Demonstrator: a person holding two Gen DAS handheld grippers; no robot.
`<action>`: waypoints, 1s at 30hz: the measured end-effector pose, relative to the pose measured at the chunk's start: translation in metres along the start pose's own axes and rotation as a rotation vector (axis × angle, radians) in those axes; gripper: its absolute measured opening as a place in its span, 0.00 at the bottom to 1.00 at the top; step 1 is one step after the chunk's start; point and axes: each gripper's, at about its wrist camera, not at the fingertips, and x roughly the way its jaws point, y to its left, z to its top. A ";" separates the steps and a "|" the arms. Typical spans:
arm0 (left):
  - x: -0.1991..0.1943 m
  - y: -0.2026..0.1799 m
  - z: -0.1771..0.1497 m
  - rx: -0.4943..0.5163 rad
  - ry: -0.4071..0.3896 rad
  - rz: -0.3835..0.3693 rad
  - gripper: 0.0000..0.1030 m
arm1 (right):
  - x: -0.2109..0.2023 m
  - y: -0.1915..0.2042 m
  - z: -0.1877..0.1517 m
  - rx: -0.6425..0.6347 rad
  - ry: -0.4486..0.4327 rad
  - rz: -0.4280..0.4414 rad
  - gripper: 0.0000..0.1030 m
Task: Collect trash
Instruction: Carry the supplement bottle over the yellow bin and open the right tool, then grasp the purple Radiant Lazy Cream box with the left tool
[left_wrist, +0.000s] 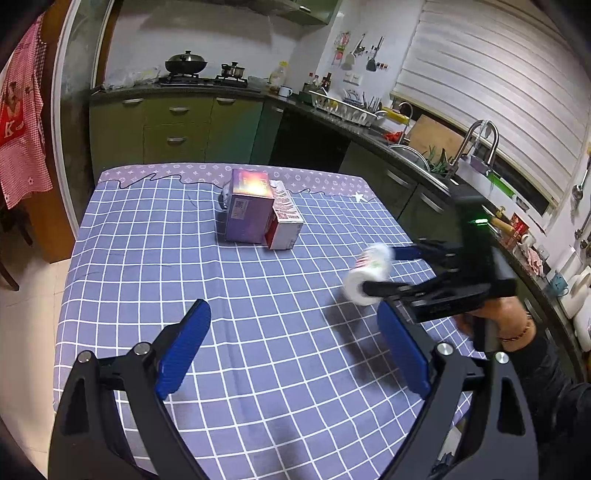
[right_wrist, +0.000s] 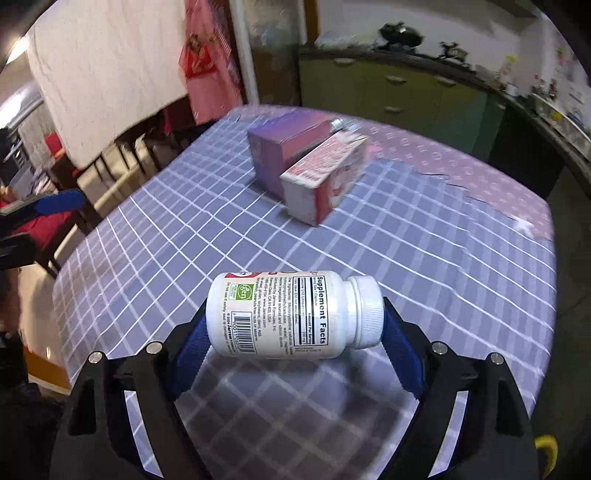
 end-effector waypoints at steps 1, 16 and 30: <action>0.001 -0.002 0.000 0.004 0.002 -0.002 0.84 | -0.013 -0.006 -0.006 0.021 -0.014 -0.019 0.81; 0.021 -0.028 0.002 0.047 0.029 -0.038 0.85 | -0.161 -0.195 -0.183 0.605 0.049 -0.534 0.82; 0.036 -0.037 0.011 0.077 0.062 -0.005 0.86 | -0.175 -0.187 -0.206 0.669 -0.020 -0.576 0.90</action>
